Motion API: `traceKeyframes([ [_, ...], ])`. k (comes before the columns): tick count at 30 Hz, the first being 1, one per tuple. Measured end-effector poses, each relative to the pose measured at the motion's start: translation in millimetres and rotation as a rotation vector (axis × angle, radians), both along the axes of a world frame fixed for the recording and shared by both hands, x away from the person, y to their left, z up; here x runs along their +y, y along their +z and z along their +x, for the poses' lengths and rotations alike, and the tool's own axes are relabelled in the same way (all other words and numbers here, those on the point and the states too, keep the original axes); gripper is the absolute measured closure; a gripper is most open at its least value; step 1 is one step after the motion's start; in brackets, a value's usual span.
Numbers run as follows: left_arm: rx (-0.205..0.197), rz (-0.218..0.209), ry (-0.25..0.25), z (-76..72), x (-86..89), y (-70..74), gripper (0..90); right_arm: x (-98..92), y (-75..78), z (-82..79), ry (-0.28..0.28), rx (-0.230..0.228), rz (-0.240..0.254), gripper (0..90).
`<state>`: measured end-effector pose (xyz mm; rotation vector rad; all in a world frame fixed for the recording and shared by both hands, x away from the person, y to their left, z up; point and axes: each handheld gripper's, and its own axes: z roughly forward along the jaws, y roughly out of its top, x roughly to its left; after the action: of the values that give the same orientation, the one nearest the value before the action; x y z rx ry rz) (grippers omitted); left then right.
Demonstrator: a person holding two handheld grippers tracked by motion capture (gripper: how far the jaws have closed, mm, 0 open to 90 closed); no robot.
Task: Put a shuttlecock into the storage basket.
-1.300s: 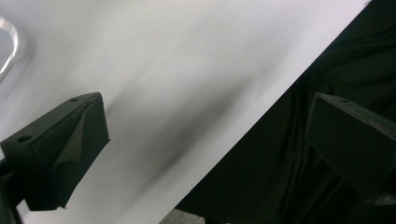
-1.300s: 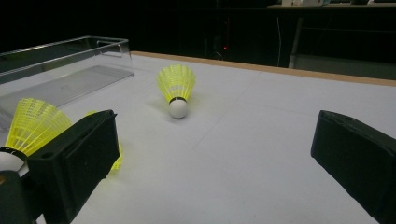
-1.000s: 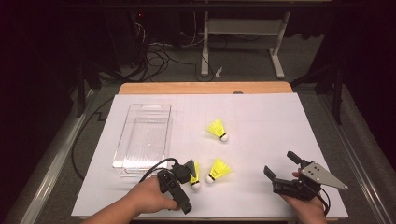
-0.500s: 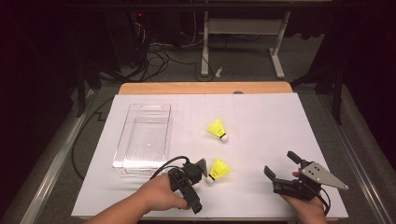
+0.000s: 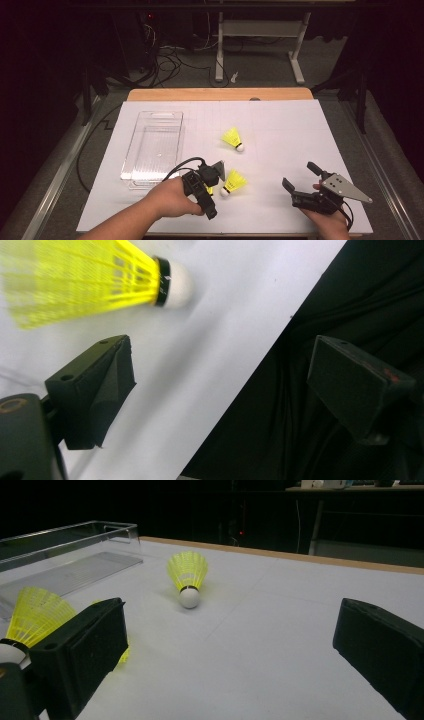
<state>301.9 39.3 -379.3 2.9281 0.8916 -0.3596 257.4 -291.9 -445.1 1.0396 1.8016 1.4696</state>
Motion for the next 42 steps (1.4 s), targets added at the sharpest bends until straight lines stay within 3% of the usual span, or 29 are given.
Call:
traceKeyframes([
  [4,-0.013,-0.009,0.018,7.8,1.6,8.4,13.5,0.3,0.2,-0.3,0.001,-0.001,-0.001,1.6],
  [12,-0.021,-0.017,0.068,26.8,5.4,11.1,14.5,-0.8,-0.1,0.1,-0.002,0.000,0.002,1.6],
  [18,-0.052,-0.039,0.065,37.4,4.1,15.6,16.0,-0.1,0.0,-0.2,-0.001,0.000,0.002,1.6],
  [23,-0.065,-0.020,0.085,44.2,3.8,8.9,18.0,-0.3,-0.1,-0.1,0.001,0.001,0.002,1.6],
  [29,-0.077,-0.034,0.098,48.4,0.4,2.8,24.1,-0.3,0.1,-0.2,0.000,-0.002,0.001,1.6],
  [33,-0.086,-0.013,0.119,53.3,0.5,-1.5,26.7,-0.2,0.0,-0.1,0.001,0.000,0.000,1.6],
  [42,-0.049,-0.026,0.118,64.2,4.2,-9.5,38.6,-0.9,0.1,0.2,0.001,0.001,0.001,1.6],
])
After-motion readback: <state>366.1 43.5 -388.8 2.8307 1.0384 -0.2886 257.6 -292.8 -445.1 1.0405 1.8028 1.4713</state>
